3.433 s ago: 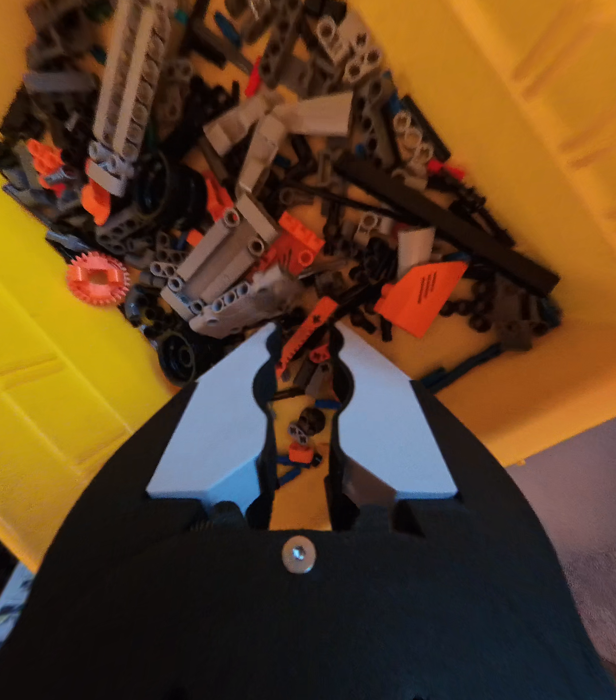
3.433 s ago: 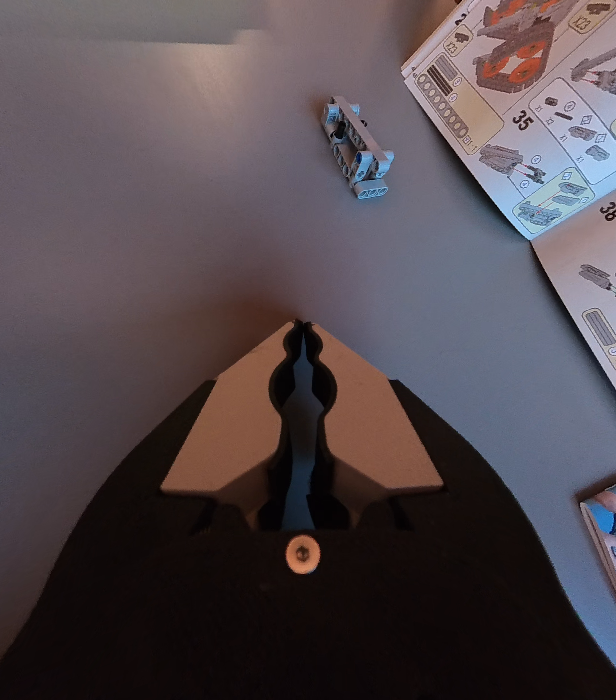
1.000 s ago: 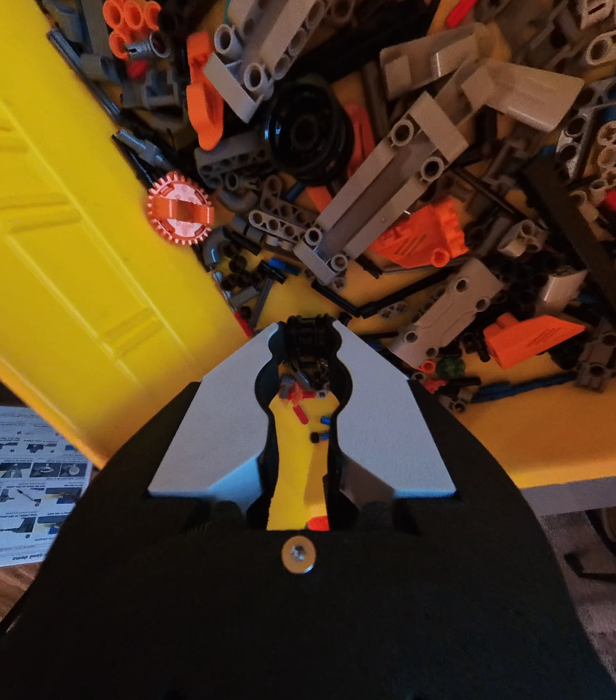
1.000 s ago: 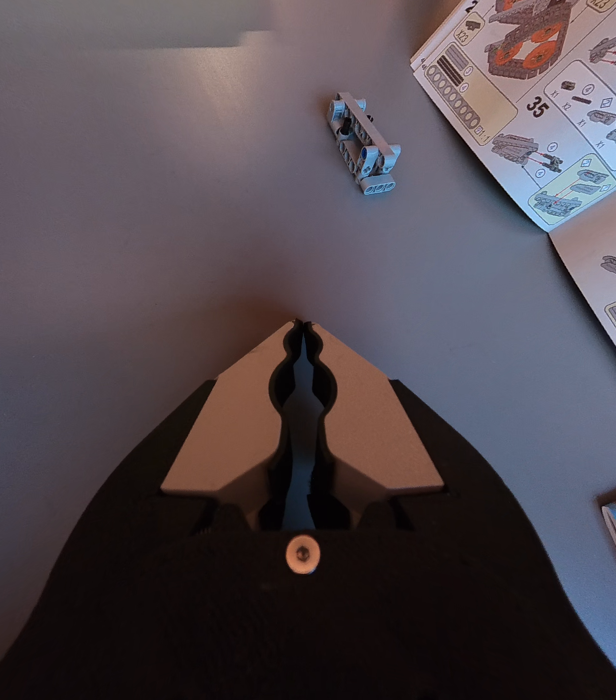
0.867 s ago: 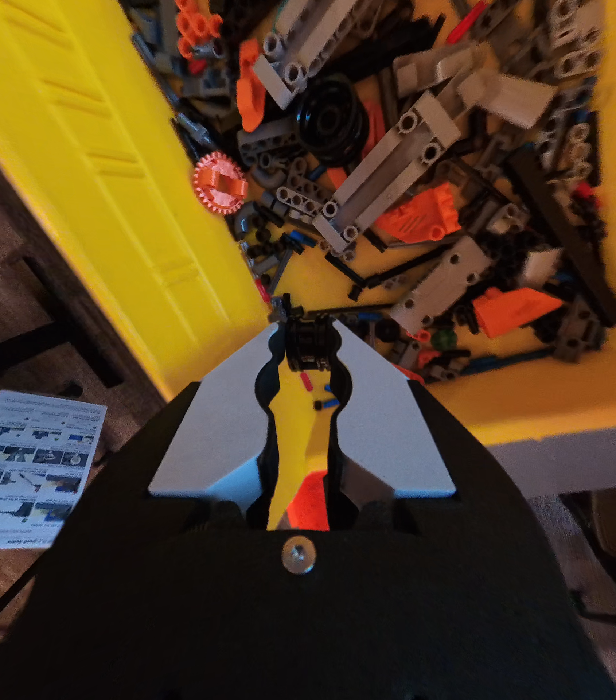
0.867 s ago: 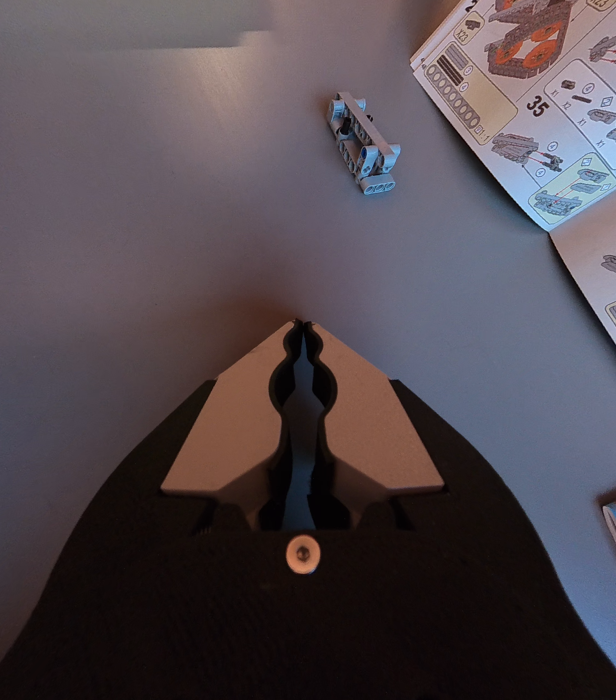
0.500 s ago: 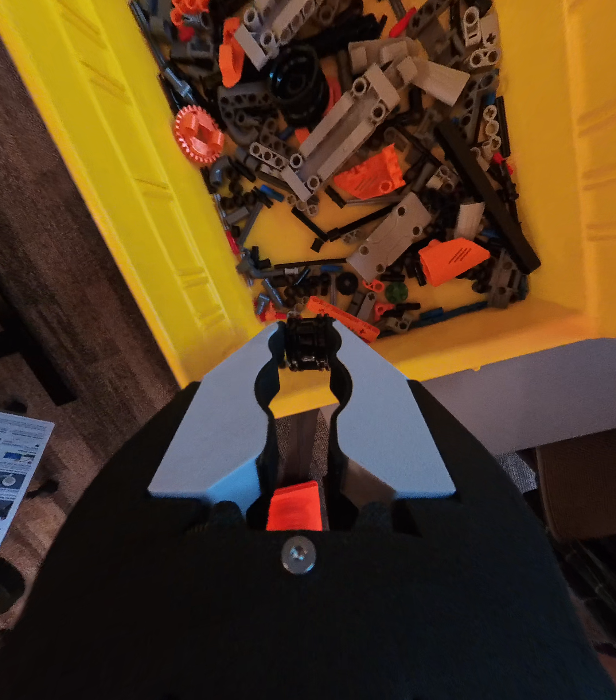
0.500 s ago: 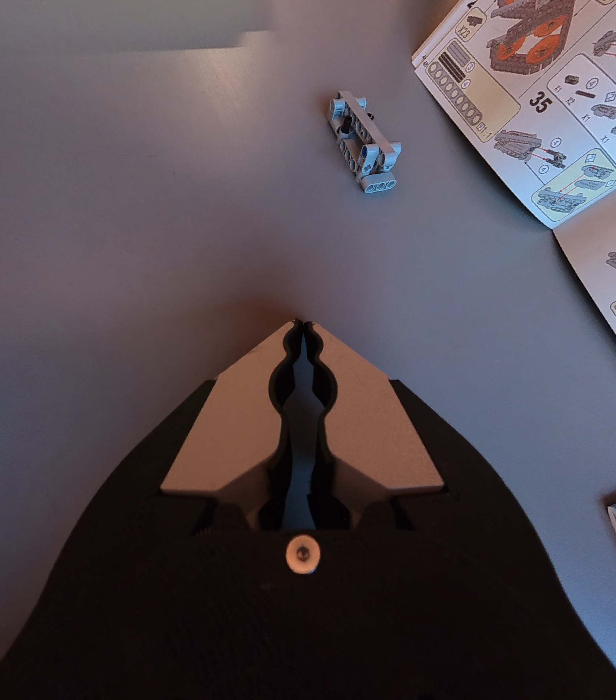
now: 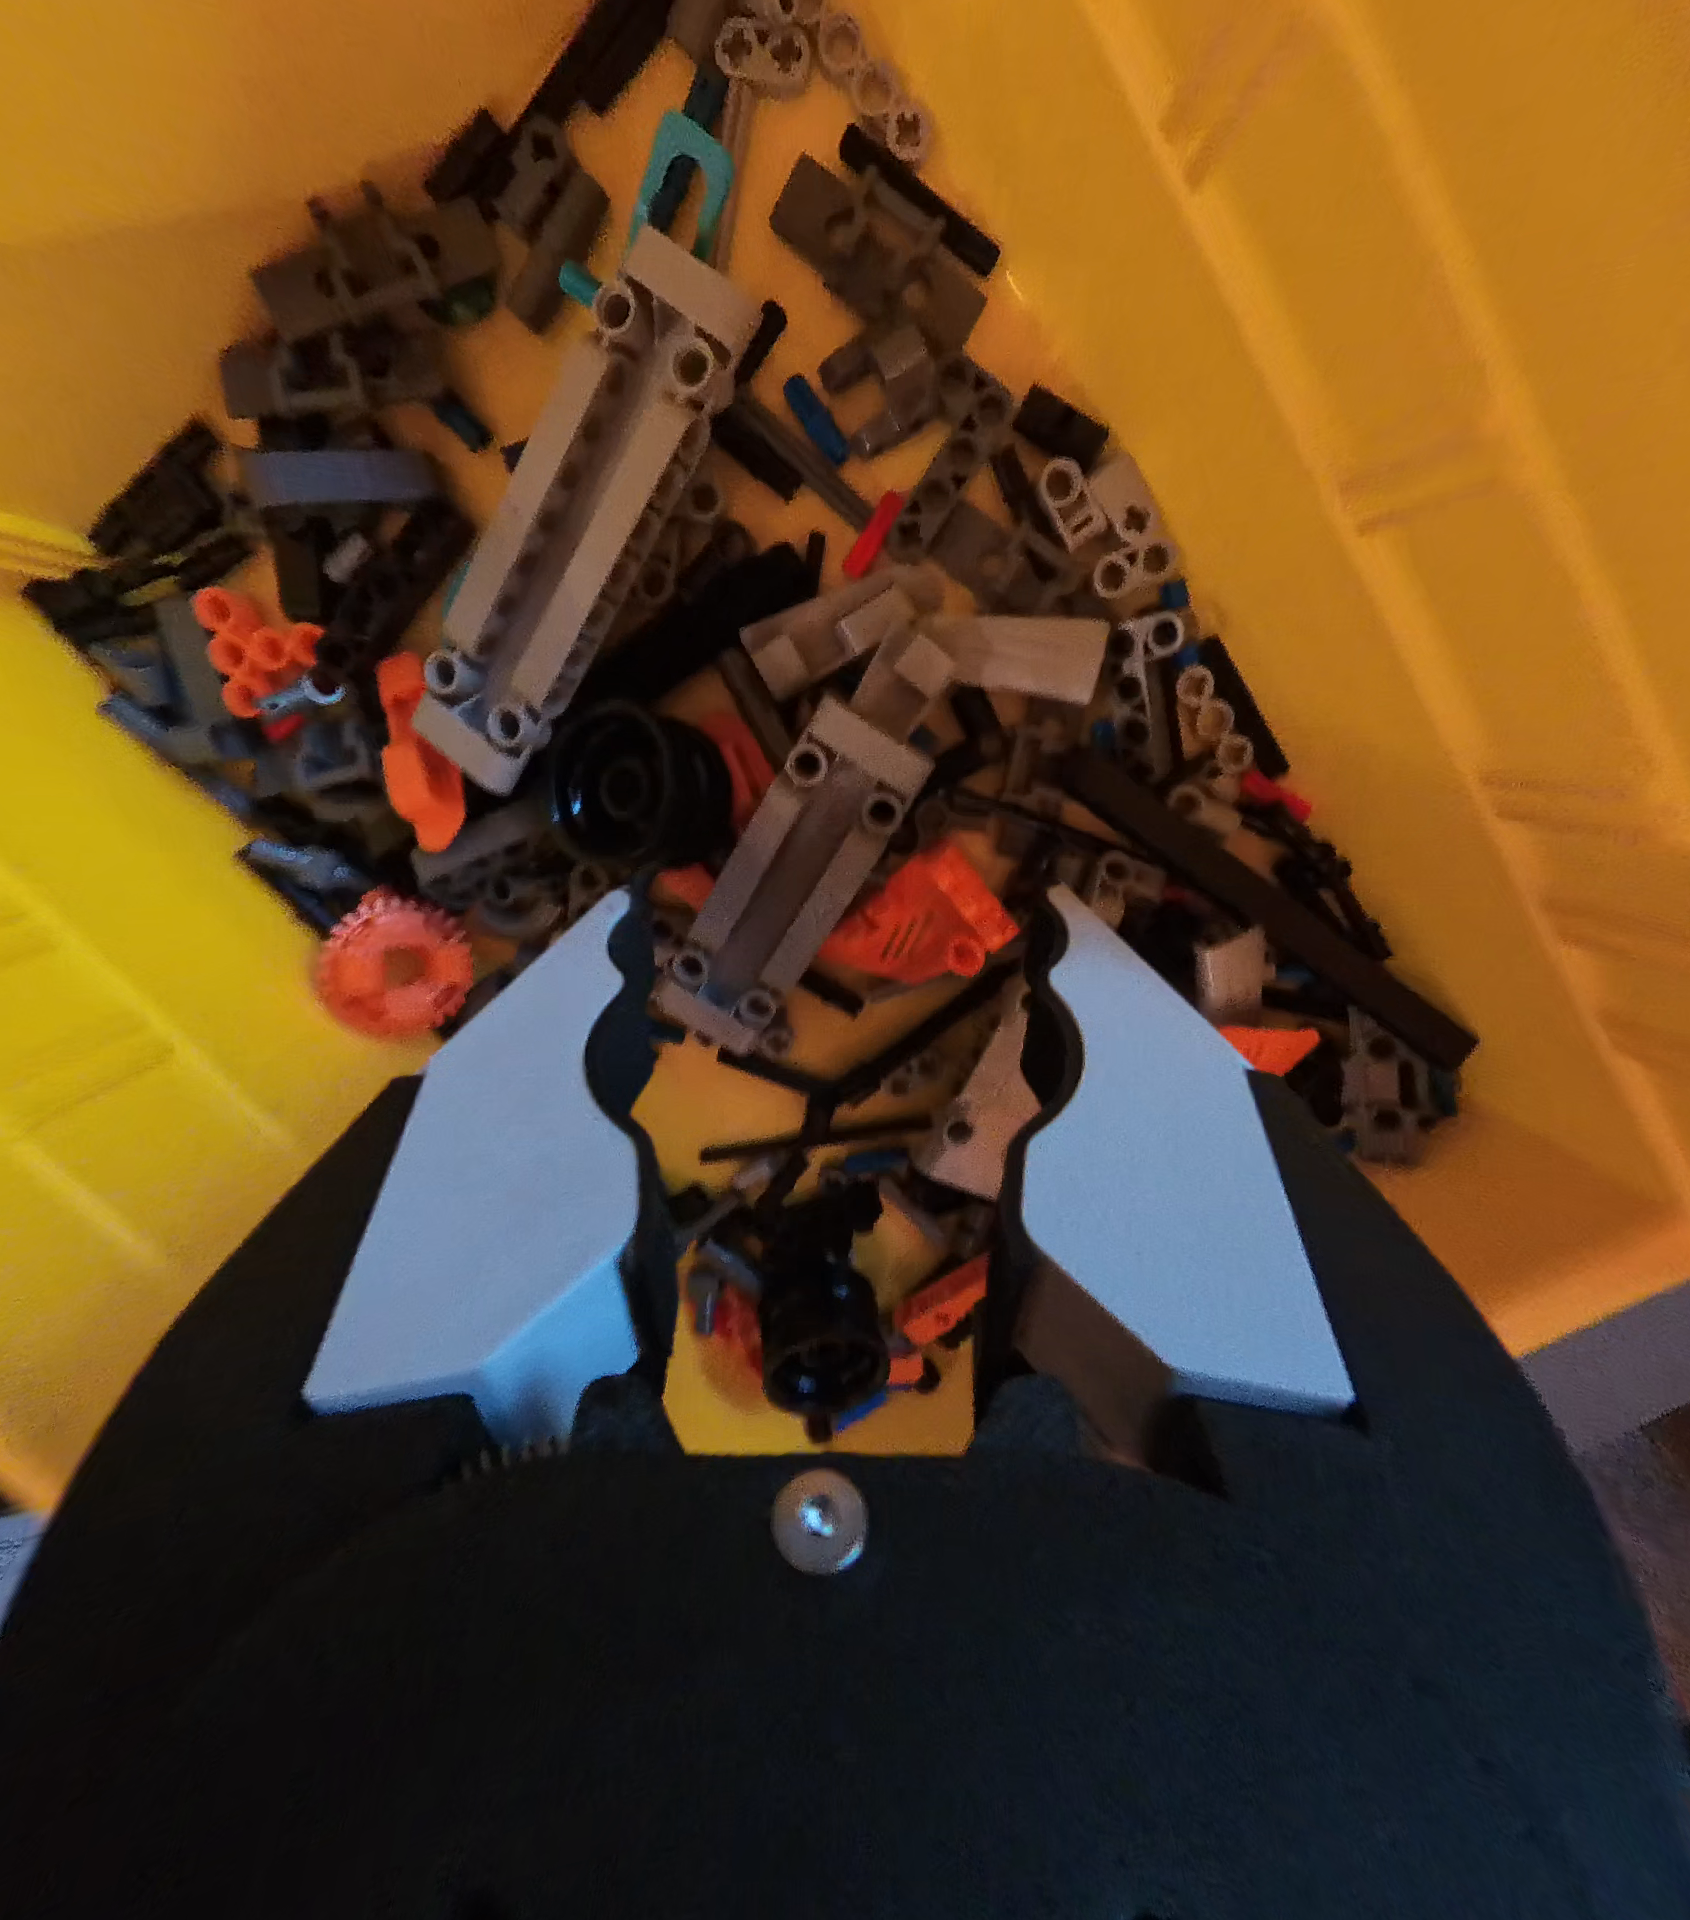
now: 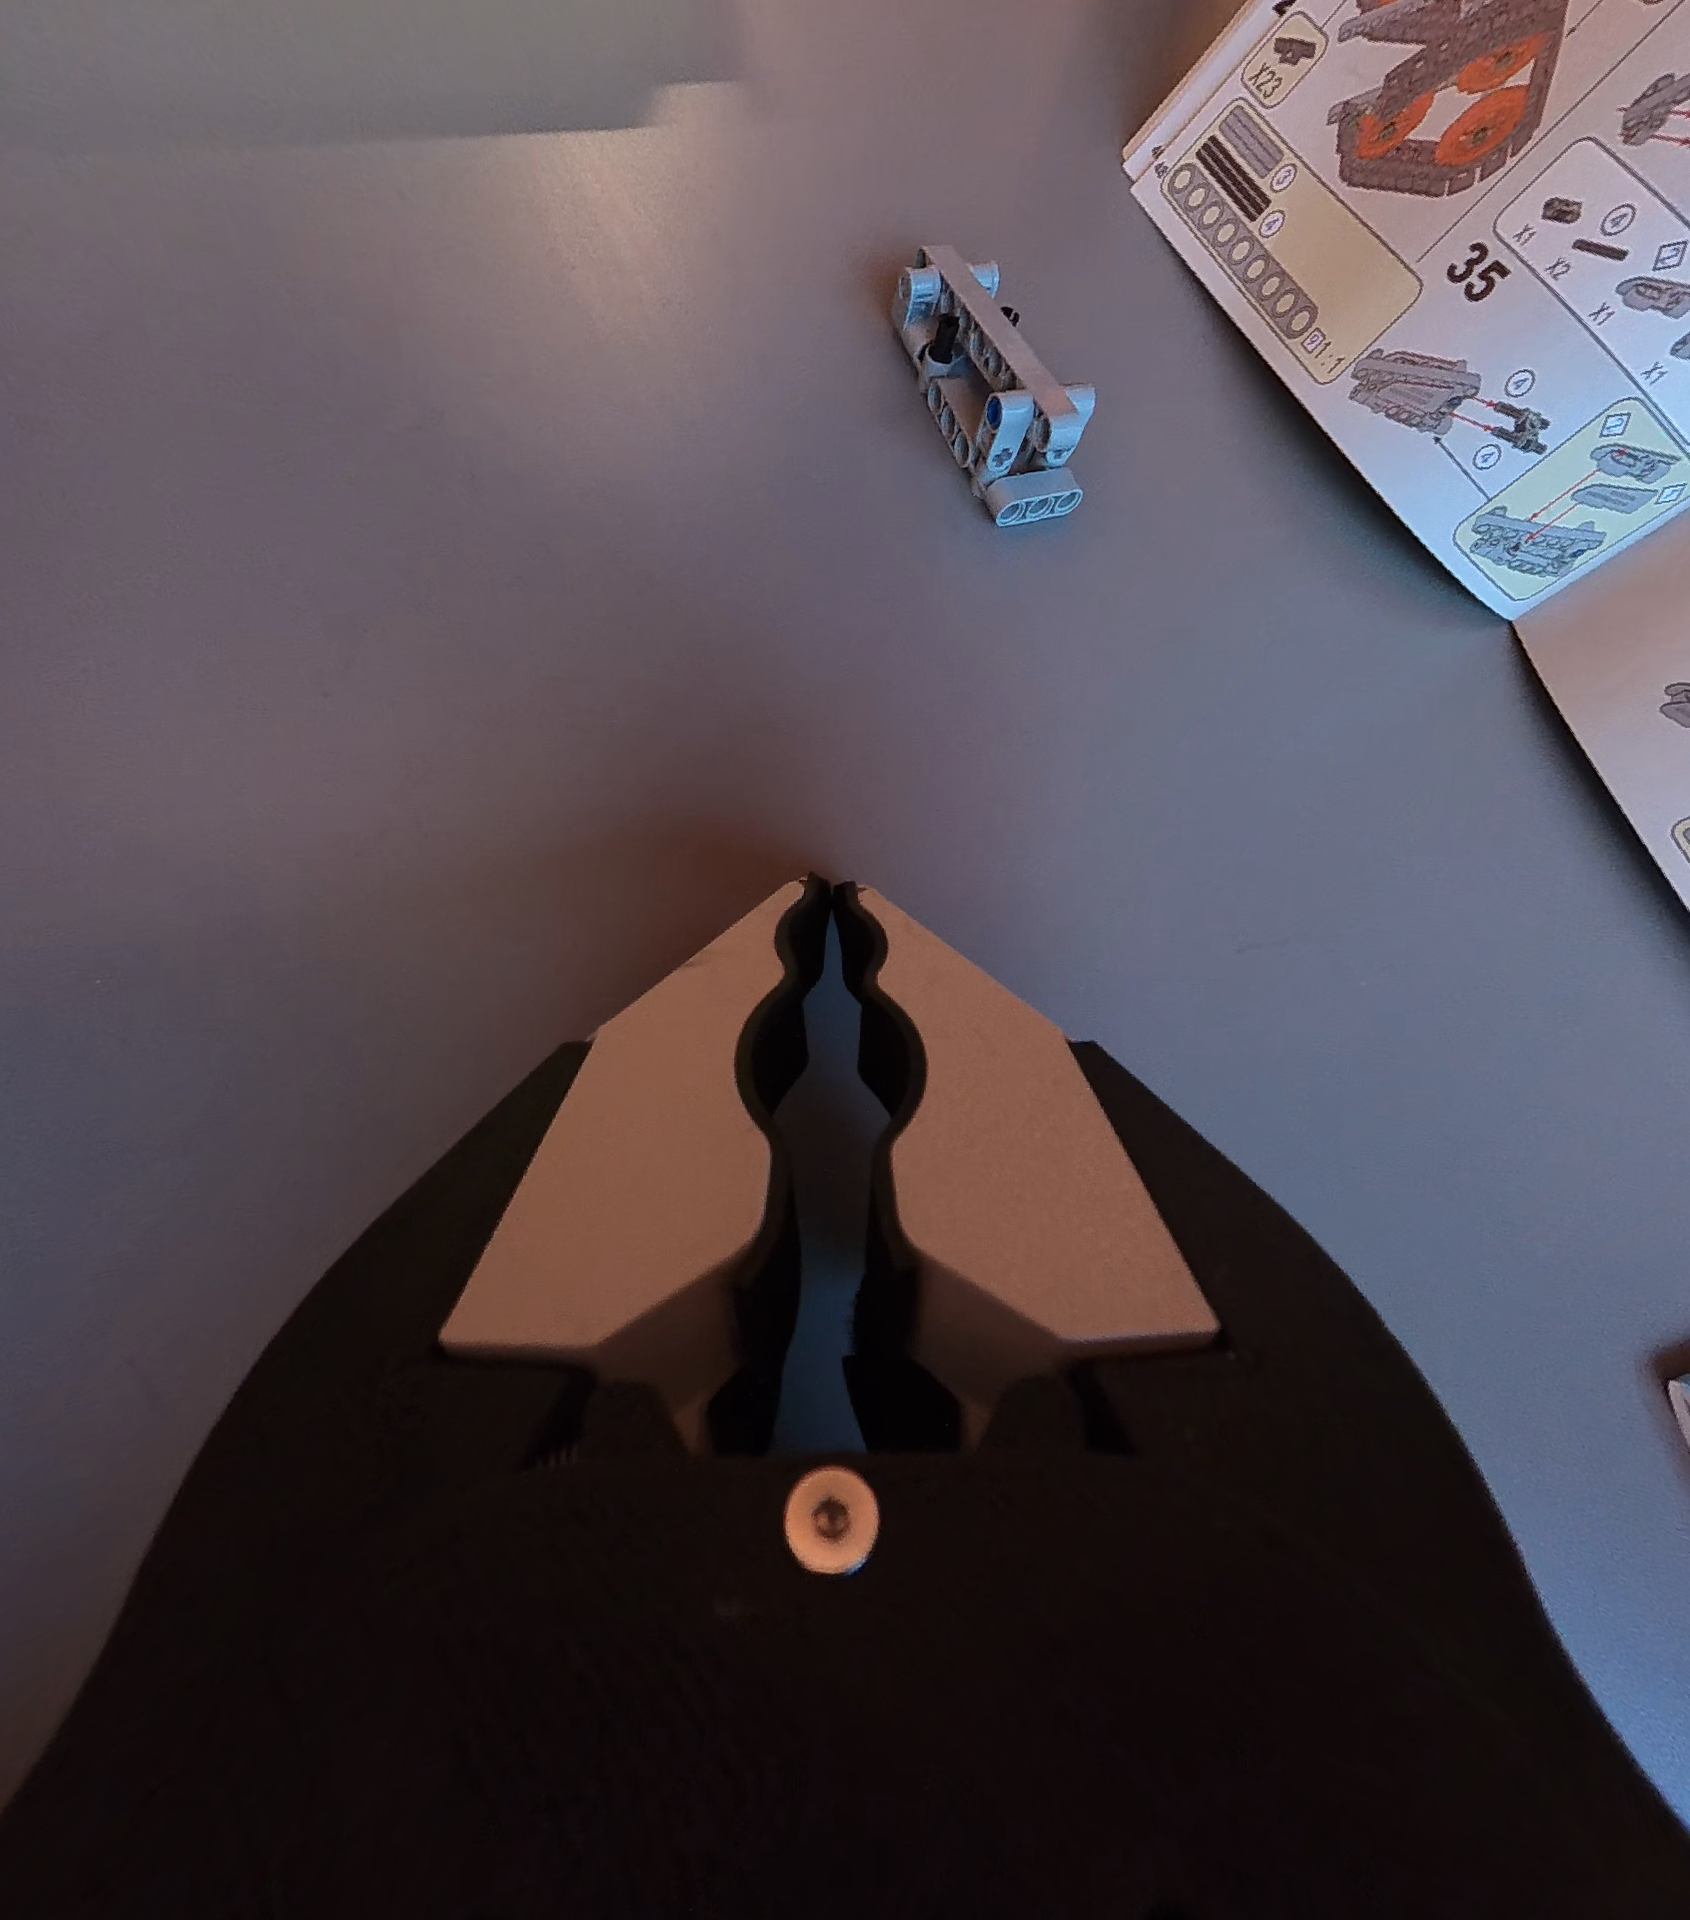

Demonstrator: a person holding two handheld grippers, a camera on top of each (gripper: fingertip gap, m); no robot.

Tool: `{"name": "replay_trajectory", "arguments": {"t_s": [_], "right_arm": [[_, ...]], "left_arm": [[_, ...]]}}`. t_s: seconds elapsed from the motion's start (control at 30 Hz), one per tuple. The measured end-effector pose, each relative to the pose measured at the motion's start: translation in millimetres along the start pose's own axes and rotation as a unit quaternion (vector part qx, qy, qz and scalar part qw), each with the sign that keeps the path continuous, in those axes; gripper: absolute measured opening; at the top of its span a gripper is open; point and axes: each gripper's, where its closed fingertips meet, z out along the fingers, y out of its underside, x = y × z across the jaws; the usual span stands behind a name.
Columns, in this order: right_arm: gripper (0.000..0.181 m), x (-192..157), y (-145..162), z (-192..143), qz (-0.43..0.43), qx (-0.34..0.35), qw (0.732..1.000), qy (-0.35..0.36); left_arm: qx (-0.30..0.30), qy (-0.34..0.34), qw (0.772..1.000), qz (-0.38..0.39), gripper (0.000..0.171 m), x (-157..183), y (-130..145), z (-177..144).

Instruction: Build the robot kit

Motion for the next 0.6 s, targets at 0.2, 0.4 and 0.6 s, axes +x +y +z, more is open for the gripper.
{"name": "replay_trajectory", "arguments": {"t_s": [0.2,0.4,0.6], "right_arm": [[0.002,0,0,0,0.005,0.000,1.000,-0.004],[0.003,0,0,0,0.005,0.000,1.000,-0.004],[0.000,-1,-1,-1,-0.022,0.003,1.000,0.008]], "left_arm": [[-0.018,-0.048,0.998,-0.023,0.026,-18,-1,17],[-0.009,-0.035,0.996,-0.083,0.024,-20,17,-1],[-0.013,-0.045,0.992,-0.118,0.024,-5,52,-40]]}}
